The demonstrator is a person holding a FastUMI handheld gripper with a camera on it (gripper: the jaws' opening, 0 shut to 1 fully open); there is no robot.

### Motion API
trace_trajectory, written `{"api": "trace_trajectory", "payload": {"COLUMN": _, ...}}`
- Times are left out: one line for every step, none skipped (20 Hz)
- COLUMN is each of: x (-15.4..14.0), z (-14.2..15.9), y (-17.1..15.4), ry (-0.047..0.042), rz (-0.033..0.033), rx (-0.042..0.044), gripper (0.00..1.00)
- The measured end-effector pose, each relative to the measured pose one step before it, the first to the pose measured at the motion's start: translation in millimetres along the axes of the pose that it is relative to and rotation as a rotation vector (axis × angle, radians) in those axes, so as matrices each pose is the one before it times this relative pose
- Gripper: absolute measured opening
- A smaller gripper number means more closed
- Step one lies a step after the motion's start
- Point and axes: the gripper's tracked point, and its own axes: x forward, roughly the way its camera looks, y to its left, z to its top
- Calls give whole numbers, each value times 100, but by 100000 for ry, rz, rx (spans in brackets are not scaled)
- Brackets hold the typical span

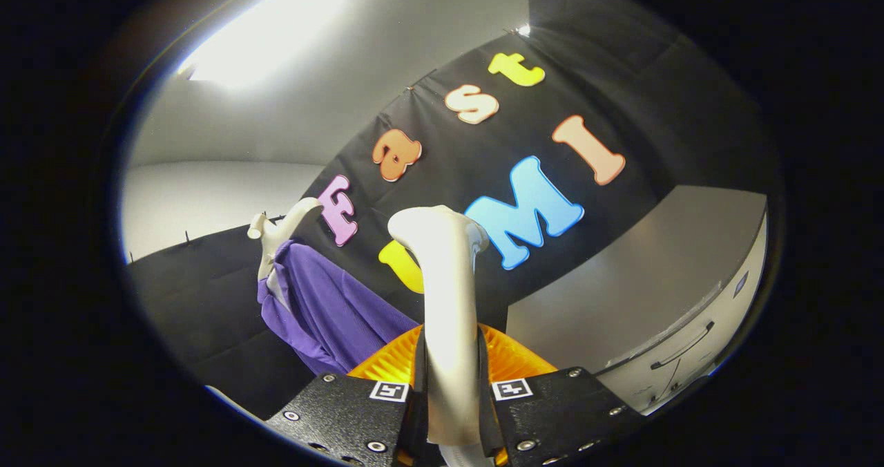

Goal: Iron the clothes twice with a garment steamer, once on the left side and once on the right side.

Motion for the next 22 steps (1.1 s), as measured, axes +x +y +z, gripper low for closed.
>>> {"api": "trace_trajectory", "payload": {"x": -719, "z": -17, "y": 1277, "ry": -1523, "rz": 1218, "rx": -2676, "gripper": 29}}
{"api": "trace_trajectory", "payload": {"x": -321, "z": -31, "y": 1116, "ry": -1481, "rz": 958, "rx": -3166, "gripper": 30}}
{"api": "trace_trajectory", "payload": {"x": -560, "z": 324, "y": 970, "ry": -2988, "rz": 406, "rx": -3345, "gripper": 29}}
{"api": "trace_trajectory", "payload": {"x": -393, "z": 215, "y": 901, "ry": -2332, "rz": 349, "rx": -3612, "gripper": 30}}
{"api": "trace_trajectory", "payload": {"x": -445, "z": 180, "y": 1105, "ry": -2908, "rz": 538, "rx": -2974, "gripper": 29}}
{"api": "trace_trajectory", "payload": {"x": -336, "z": 311, "y": 1054, "ry": -2574, "rz": 496, "rx": -2254, "gripper": 30}}
{"api": "trace_trajectory", "payload": {"x": -267, "z": 16, "y": 1088, "ry": -1665, "rz": 590, "rx": -2322, "gripper": 29}}
{"api": "trace_trajectory", "payload": {"x": -104, "z": 241, "y": 1157, "ry": -1854, "rz": 596, "rx": -2360, "gripper": 29}}
{"api": "trace_trajectory", "payload": {"x": -18, "z": -31, "y": 1259, "ry": -1146, "rz": 676, "rx": -2664, "gripper": 29}}
{"api": "trace_trajectory", "payload": {"x": 70, "z": -24, "y": 1256, "ry": -638, "rz": 1096, "rx": -2662, "gripper": 29}}
{"api": "trace_trajectory", "payload": {"x": 199, "z": 78, "y": 1285, "ry": -1538, "rz": 714, "rx": -2376, "gripper": 29}}
{"api": "trace_trajectory", "payload": {"x": 267, "z": -27, "y": 1110, "ry": -438, "rz": 607, "rx": -2532, "gripper": 29}}
{"api": "trace_trajectory", "payload": {"x": 251, "z": -39, "y": 1080, "ry": -442, "rz": 511, "rx": -2052, "gripper": 29}}
{"api": "trace_trajectory", "payload": {"x": 528, "z": 112, "y": 1089, "ry": -450, "rz": 375, "rx": -1820, "gripper": 30}}
{"api": "trace_trajectory", "payload": {"x": 473, "z": 16, "y": 1022, "ry": -556, "rz": 263, "rx": -1965, "gripper": 29}}
{"api": "trace_trajectory", "payload": {"x": 573, "z": 160, "y": 815, "ry": -848, "rz": 119, "rx": -2344, "gripper": 29}}
{"api": "trace_trajectory", "payload": {"x": 383, "z": 119, "y": 697, "ry": -1232, "rz": -214, "rx": -2175, "gripper": 29}}
{"api": "trace_trajectory", "payload": {"x": 485, "z": 13, "y": 621, "ry": -652, "rz": -433, "rx": -2572, "gripper": 29}}
{"api": "trace_trajectory", "payload": {"x": 588, "z": -20, "y": 621, "ry": -844, "rz": -660, "rx": -1965, "gripper": 29}}
{"api": "trace_trajectory", "payload": {"x": 631, "z": -180, "y": 602, "ry": 483, "rz": -453, "rx": -2105, "gripper": 29}}
{"api": "trace_trajectory", "payload": {"x": 772, "z": -442, "y": 665, "ry": 691, "rz": 252, "rx": -1770, "gripper": 29}}
{"api": "trace_trajectory", "payload": {"x": 775, "z": -309, "y": 769, "ry": 151, "rz": 705, "rx": -1781, "gripper": 29}}
